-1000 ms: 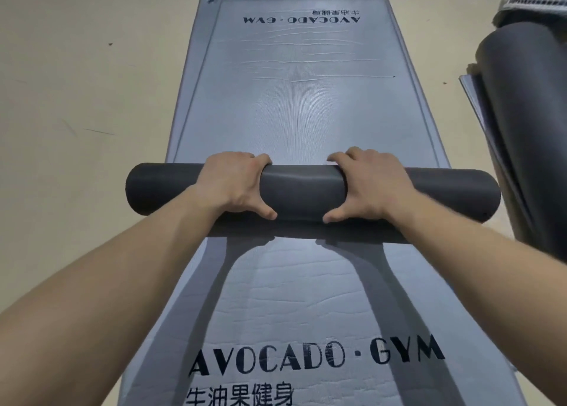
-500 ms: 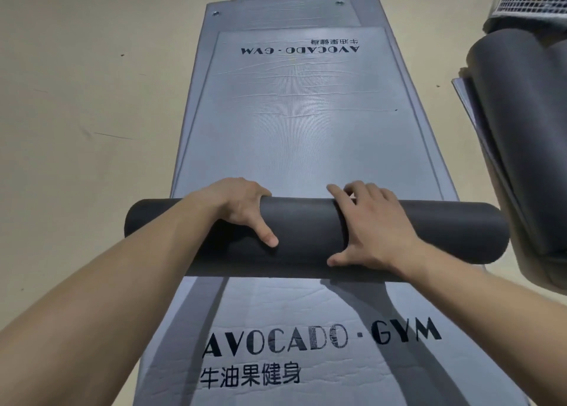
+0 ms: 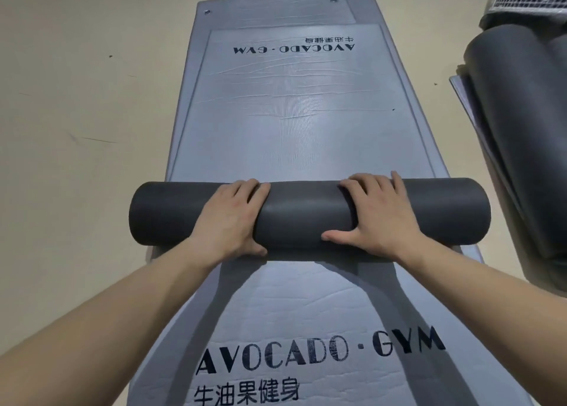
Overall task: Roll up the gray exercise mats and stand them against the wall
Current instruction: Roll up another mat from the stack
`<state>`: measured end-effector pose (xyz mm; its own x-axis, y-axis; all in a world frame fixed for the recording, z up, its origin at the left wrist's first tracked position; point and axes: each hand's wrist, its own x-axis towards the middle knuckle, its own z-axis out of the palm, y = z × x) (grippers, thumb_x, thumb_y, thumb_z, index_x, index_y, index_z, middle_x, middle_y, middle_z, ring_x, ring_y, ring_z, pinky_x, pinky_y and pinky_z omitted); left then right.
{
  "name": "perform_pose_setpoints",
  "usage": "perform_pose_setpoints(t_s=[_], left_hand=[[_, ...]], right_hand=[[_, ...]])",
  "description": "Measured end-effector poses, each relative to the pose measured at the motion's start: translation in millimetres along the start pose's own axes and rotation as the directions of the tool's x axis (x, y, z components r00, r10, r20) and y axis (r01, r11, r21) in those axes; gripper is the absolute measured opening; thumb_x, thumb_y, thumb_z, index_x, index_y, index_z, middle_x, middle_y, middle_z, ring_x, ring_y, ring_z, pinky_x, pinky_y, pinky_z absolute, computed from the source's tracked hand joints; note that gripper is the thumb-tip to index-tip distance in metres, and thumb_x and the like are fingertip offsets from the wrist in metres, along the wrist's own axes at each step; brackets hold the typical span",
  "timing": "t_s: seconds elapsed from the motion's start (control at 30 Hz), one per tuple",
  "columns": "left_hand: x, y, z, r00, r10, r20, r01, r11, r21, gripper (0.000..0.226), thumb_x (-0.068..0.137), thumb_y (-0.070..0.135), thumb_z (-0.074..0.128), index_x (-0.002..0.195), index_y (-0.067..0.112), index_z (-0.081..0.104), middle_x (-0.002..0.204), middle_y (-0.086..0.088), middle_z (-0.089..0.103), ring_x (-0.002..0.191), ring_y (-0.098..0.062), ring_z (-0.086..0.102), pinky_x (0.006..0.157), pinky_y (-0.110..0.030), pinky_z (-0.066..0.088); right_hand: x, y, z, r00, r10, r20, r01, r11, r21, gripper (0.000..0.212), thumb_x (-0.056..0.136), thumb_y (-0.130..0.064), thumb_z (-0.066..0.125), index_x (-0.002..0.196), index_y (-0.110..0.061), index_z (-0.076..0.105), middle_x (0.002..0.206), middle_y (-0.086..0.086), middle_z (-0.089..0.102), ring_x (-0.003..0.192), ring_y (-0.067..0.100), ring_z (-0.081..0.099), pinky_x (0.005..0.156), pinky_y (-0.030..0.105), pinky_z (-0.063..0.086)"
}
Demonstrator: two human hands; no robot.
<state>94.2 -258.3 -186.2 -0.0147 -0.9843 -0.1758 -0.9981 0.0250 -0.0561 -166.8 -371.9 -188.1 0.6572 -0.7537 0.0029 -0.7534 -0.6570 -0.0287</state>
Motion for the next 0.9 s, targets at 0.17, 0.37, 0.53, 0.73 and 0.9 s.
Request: perform_pose_setpoints(t_s=[0.17, 0.37, 0.53, 0.73, 0.9], left_hand=[[38.3, -26.8, -24.0, 0.982, 0.04, 0.185, -0.001, 0.979, -0.203, 0.125, 0.053, 0.076, 0.082, 0.156, 0.029, 0.03, 0.149, 0.006, 0.049, 0.13, -0.022, 0.049, 0.107, -0.039, 0.042], [34.8, -18.8, 1.7, 0.992, -0.068, -0.109, 0.076, 0.995, 0.063, 0.127, 0.056, 0.081, 0.075, 0.157, 0.025, 0.024, 0.155, -0.006, 0.042, 0.138, -0.032, 0.043, 0.116, -0.05, 0.031], [52.4, -22.9, -34.8, 0.997, -0.078, -0.002, 0.077, 0.997, -0.028, 0.106, 0.056, 0.074, 0.076, 0.146, 0.034, 0.039, 0.129, 0.0, 0.061, 0.107, -0.028, 0.059, 0.093, -0.043, 0.047], [36.2, -20.0, -59.2, 0.902, 0.065, 0.426, 0.005, 0.987, -0.161, 0.1, 0.051, 0.076, 0.083, 0.138, 0.044, 0.045, 0.106, 0.014, 0.063, 0.095, -0.017, 0.06, 0.085, -0.036, 0.05], [42.7, -22.3, -61.5, 0.881, 0.054, 0.471, 0.085, 0.959, -0.269, 0.104, 0.053, 0.072, 0.088, 0.145, 0.042, 0.047, 0.124, 0.013, 0.064, 0.112, -0.018, 0.057, 0.098, -0.036, 0.047]], right_hand=[[-6.7, -0.6, 25.2, 0.998, 0.004, -0.055, -0.012, 0.989, -0.145, 0.129, 0.041, -0.074, 0.084, 0.147, -0.012, 0.043, 0.141, 0.015, 0.05, 0.129, 0.039, 0.049, 0.111, 0.067, 0.027], [57.7, 17.3, -26.6, 0.959, -0.006, 0.284, 0.022, 0.998, -0.054, 0.111, 0.049, -0.083, 0.07, 0.142, -0.03, 0.043, 0.125, -0.002, 0.058, 0.109, 0.028, 0.06, 0.091, 0.043, 0.047], [81.6, 19.9, -51.5, 0.905, -0.006, 0.426, -0.02, 0.998, 0.056, 0.092, 0.05, -0.079, 0.08, 0.124, -0.029, 0.056, 0.107, -0.006, 0.065, 0.095, 0.023, 0.062, 0.081, 0.039, 0.053], [21.7, 6.2, -58.6, 0.836, -0.055, 0.547, -0.068, 0.977, 0.203, 0.096, 0.051, -0.078, 0.081, 0.133, -0.038, 0.053, 0.118, -0.014, 0.063, 0.109, 0.018, 0.06, 0.088, 0.037, 0.049], [-28.7, -31.5, -15.2, 0.998, -0.034, 0.053, 0.043, 0.984, -0.172, 0.126, 0.046, -0.072, 0.085, 0.148, -0.016, 0.038, 0.136, 0.011, 0.051, 0.119, 0.036, 0.053, 0.102, 0.056, 0.038]])
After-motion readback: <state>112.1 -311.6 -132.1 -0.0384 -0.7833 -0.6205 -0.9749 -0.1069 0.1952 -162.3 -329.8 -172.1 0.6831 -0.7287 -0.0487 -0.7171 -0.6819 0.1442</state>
